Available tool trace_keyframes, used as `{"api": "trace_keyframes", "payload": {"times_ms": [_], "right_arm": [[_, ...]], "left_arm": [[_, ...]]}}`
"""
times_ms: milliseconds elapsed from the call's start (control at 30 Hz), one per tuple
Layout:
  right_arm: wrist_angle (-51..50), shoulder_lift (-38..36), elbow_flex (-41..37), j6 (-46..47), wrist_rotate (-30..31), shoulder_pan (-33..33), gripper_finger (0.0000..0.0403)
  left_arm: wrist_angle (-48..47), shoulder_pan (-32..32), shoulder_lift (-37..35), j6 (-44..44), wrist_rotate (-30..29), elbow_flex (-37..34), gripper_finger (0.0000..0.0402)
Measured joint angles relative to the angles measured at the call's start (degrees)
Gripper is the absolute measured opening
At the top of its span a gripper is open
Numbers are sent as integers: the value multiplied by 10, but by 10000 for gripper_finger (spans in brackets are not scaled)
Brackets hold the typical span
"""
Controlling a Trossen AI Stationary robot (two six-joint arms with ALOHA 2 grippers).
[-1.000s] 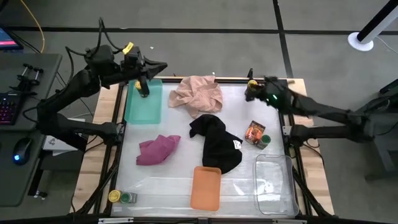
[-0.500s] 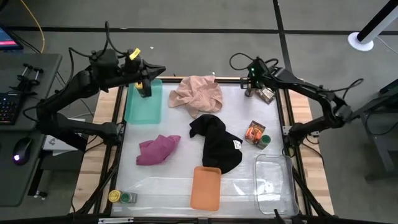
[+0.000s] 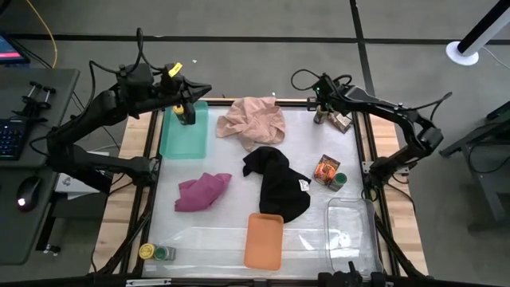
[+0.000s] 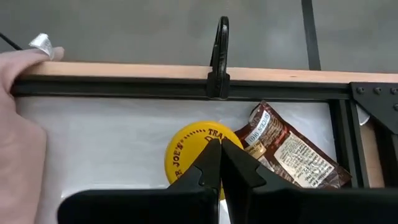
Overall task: Sort spices by type
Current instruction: Put the right yellow seasoning bottle into the green bin
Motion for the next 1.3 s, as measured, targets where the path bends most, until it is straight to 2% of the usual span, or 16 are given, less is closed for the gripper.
{"api": "trace_keyframes", "payload": {"times_ms": [333,467,733,900,1300], "right_arm": [[33,-2,-31,10,-8,0,0],[49,-3,-38,-18,-19,12,0],[56,-2,-38,-65,-51,67,0],[56,-2,-38,-65,-101,100,0],[90,-1,-40,-41,-160,222,0]], "left_arm": [[0,0,0,-11,0,0,0],[5,0,0,-24,0,0,0],[32,0,1,-26,0,0,0],[33,0,2,-26,0,0,0],[34,0,26,-26,0,0,0]]}}
